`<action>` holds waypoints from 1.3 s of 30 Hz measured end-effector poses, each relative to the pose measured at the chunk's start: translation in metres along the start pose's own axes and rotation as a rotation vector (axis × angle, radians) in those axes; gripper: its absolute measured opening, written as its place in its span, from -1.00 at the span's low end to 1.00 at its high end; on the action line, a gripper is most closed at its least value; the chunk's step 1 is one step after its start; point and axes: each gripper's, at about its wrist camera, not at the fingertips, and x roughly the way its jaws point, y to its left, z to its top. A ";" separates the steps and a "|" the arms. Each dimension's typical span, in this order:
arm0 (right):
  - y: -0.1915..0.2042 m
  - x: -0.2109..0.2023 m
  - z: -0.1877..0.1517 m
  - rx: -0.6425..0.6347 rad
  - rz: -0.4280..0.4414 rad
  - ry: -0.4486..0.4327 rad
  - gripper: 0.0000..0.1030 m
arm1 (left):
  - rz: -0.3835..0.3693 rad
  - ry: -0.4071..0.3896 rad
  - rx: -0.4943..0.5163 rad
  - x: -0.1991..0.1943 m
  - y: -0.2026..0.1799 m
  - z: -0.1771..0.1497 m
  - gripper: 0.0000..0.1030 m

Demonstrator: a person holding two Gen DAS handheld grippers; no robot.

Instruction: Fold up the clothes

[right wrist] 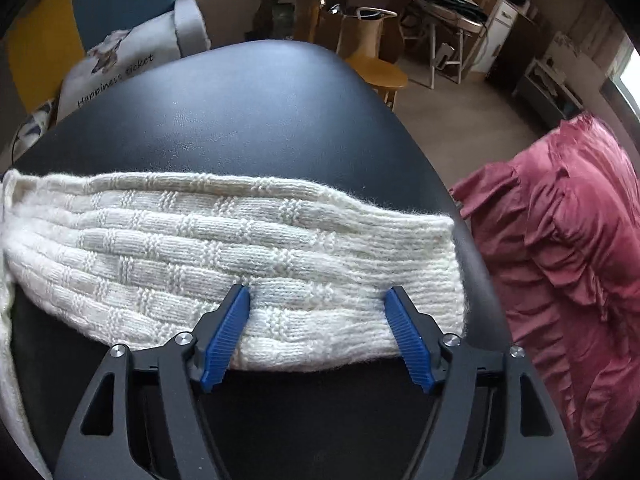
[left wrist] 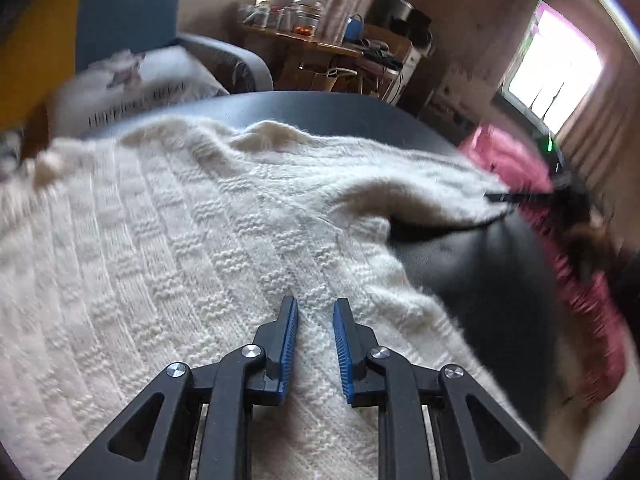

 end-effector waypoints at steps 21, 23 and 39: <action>0.051 0.001 -0.005 -0.111 0.107 -0.020 0.56 | 0.105 0.120 0.403 0.031 -0.084 0.049 -0.48; 0.054 0.002 -0.011 -0.124 0.110 -0.034 0.61 | 0.112 0.131 0.434 0.036 -0.085 0.048 -0.47; 0.054 0.007 -0.003 -0.105 0.059 -0.034 0.70 | -0.007 0.104 0.432 0.025 -0.073 0.038 -0.93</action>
